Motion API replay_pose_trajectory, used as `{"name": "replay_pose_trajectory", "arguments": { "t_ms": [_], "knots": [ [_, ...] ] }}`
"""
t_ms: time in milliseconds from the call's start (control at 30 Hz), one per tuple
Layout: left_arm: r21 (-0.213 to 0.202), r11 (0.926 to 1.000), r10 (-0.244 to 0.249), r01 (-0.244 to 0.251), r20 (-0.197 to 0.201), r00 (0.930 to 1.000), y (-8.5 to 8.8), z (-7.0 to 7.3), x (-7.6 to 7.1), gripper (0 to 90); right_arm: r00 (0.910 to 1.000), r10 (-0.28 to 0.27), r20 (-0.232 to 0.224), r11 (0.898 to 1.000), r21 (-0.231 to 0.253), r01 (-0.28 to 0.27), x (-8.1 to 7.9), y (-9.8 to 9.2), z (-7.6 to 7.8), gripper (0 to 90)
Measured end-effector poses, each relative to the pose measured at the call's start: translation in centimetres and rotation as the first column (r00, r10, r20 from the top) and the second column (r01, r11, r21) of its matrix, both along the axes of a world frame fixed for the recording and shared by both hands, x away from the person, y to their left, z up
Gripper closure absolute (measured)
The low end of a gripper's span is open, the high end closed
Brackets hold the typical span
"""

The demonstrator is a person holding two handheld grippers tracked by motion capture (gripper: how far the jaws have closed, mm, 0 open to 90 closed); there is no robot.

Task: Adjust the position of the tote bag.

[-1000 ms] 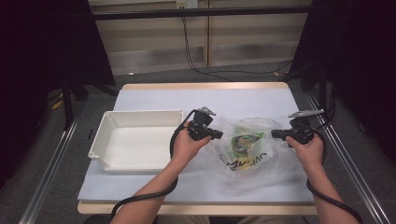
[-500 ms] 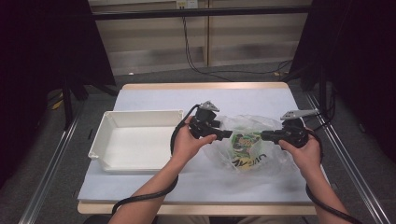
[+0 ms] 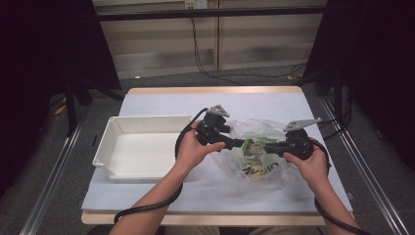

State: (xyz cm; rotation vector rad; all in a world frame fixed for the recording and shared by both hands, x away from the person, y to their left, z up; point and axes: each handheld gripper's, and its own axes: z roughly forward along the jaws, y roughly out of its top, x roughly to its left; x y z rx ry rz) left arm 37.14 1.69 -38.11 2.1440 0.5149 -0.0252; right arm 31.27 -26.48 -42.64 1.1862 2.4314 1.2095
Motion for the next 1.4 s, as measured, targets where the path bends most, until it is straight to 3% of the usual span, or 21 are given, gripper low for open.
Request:
{"name": "replay_pose_trajectory", "arguments": {
  "t_ms": [67,233,267,400,433,533,633,900,1033,1133,1300,1400],
  "knots": [
    [-0.010,1.0000,-0.001,0.001,0.010,0.9999,0.0,0.2,-0.2,31.0,1.0000,0.006,0.001,1.000,0.004,-0.006,-0.1,0.1,-0.1,80.8],
    [0.021,0.9995,-0.025,0.024,0.035,0.9991,-0.5,0.2,-0.8,38.9,0.9998,0.013,-0.015,1.000,-0.005,-0.013,-0.7,0.1,-0.8,80.4],
    [0.042,0.9989,-0.023,0.021,0.045,0.9987,-0.4,0.2,-0.8,43.5,0.9998,0.015,-0.016,1.000,-0.004,-0.015,-0.8,0.0,-1.0,80.4],
    [0.031,0.9995,-0.007,0.005,0.051,0.9987,-0.4,-0.1,-0.7,59.7,0.9994,0.019,-0.030,1.000,-0.004,-0.019,-1.3,-0.1,-1.4,80.4],
    [0.056,0.9984,-0.011,0.008,0.049,0.9987,-0.3,-0.1,-0.6,65.3,0.9993,0.022,-0.031,1.000,-0.008,-0.022,-1.4,-0.2,-1.5,80.2],
    [0.068,0.9975,0.018,-0.020,0.032,0.9993,-0.2,-0.8,-0.2,79.7,0.9994,0.017,-0.029,1.000,-0.005,-0.017,-1.5,-0.3,-1.5,79.5],
    [0.068,0.9968,0.042,-0.043,0.013,0.9990,-0.1,-1.4,0.1,84.5,0.9997,0.017,-0.017,1.000,0.002,-0.017,-1.3,-0.1,-1.0,78.8],
    [0.050,0.9977,0.048,-0.047,-0.016,0.9987,0.1,-2.2,0.2,83.4,0.9975,0.070,0.007,0.997,-0.011,-0.070,0.7,2.7,0.6,77.3],
    [0.094,0.9939,0.057,-0.057,0.011,0.9983,0.1,-2.3,-0.2,57.8,0.9974,0.072,0.003,0.997,-0.027,-0.072,2.0,4.1,0.8,77.4],
    [0.102,0.9942,0.037,-0.035,-0.011,0.9993,0.1,-2.5,-0.4,49.9,0.9982,0.059,0.013,0.998,-0.016,-0.059,2.9,4.5,1.0,77.6],
    [0.125,0.9910,0.050,-0.049,-0.004,0.9988,0.2,-2.6,-0.9,49.6,1.0000,-0.003,-0.007,0.999,0.040,0.003,4.3,4.0,0.9,78.1],
    [0.113,0.9927,0.043,-0.041,-0.011,0.9990,0.3,-2.4,-1.2,57.0,0.9993,-0.035,-0.011,0.998,0.044,0.035,4.6,3.8,0.9,78.3]
  ]
}}
